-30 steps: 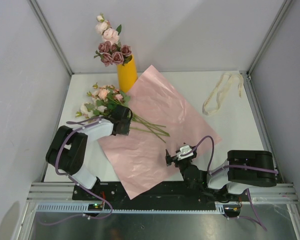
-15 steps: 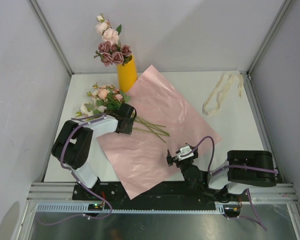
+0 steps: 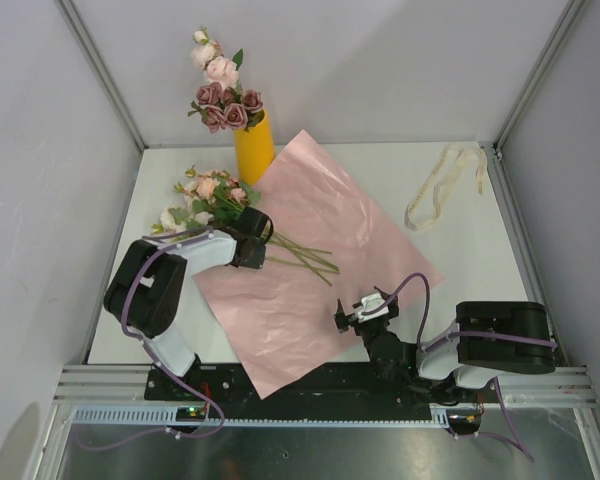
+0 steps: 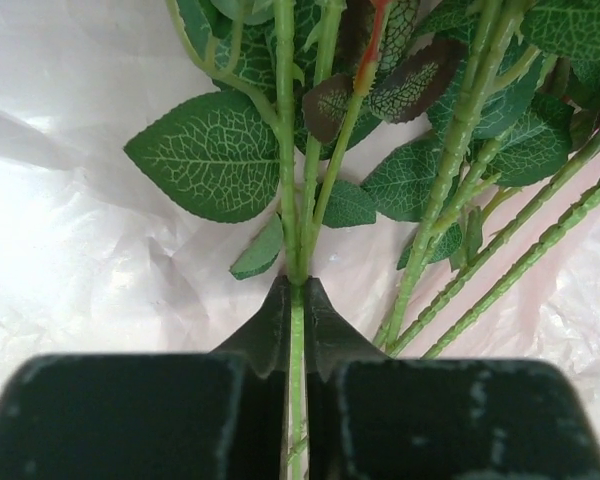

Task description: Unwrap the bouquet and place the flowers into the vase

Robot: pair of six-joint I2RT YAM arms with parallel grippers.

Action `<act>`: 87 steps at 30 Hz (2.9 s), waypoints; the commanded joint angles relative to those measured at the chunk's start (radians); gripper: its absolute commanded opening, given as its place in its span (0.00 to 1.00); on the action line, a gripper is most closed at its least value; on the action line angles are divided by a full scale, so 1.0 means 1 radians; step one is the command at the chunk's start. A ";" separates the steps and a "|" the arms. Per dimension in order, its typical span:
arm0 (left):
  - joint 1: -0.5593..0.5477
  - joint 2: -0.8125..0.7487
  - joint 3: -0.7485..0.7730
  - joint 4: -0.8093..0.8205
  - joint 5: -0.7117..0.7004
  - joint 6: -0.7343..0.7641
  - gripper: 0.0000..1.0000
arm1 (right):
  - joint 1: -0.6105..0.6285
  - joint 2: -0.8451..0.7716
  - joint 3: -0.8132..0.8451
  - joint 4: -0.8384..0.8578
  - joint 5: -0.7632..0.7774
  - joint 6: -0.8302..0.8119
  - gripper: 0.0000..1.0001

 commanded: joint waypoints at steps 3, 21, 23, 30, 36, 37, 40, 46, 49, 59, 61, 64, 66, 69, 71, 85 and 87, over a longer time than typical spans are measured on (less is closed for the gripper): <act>-0.006 -0.106 0.007 -0.051 -0.068 0.002 0.00 | 0.009 -0.017 -0.005 0.141 0.058 -0.019 0.99; -0.044 -0.676 0.021 -0.085 -0.572 0.517 0.00 | 0.036 -0.022 -0.027 0.170 -0.053 0.012 0.99; -0.044 -0.732 0.004 -0.090 -0.583 0.539 0.00 | 0.037 -0.028 -0.027 0.170 -0.051 0.015 0.99; -0.044 -0.826 0.033 -0.073 -0.606 0.731 0.00 | 0.038 -0.033 -0.030 0.170 -0.023 0.018 0.99; -0.044 -0.848 0.084 0.150 -0.455 1.148 0.00 | 0.039 -0.030 -0.028 0.170 -0.029 0.026 0.99; -0.044 -0.850 0.088 0.203 -0.404 1.219 0.00 | 0.038 -0.027 -0.026 0.170 -0.031 0.026 0.99; -0.044 -0.830 0.115 0.375 -0.229 1.382 0.00 | 0.038 -0.022 -0.020 0.170 -0.037 0.028 0.99; -0.046 -0.658 0.300 0.563 0.067 1.720 0.00 | 0.041 -0.040 -0.020 0.163 -0.005 0.055 0.99; -0.046 -0.562 0.383 0.639 0.121 1.839 0.00 | 0.035 -0.092 -0.018 0.097 -0.028 0.093 0.99; -0.007 -0.232 0.652 0.887 0.229 2.034 0.00 | -0.263 -0.335 0.149 -0.640 -0.477 0.571 0.99; 0.006 -0.177 0.696 0.920 0.259 2.045 0.00 | -0.342 -0.372 0.163 -0.701 -0.572 0.611 0.99; 0.024 -0.101 0.766 0.950 0.269 2.060 0.00 | -0.432 -0.408 0.166 -0.729 -0.677 0.631 0.99; 0.046 -0.043 0.819 0.959 0.299 2.046 0.00 | -0.487 -0.419 0.167 -0.737 -0.737 0.646 0.99; 0.070 0.021 0.889 0.963 0.322 2.040 0.00 | -0.549 -0.417 0.164 -0.735 -0.800 0.664 0.99; 0.077 0.051 0.915 0.964 0.328 2.043 0.00 | -0.566 -0.404 0.162 -0.725 -0.818 0.668 0.99; 0.124 0.158 0.797 1.006 0.256 2.035 0.00 | -0.601 -0.409 0.112 -0.681 -0.859 0.685 0.98; 0.131 0.163 0.779 1.012 0.248 2.011 0.00 | -0.607 -0.425 0.103 -0.684 -0.858 0.687 0.98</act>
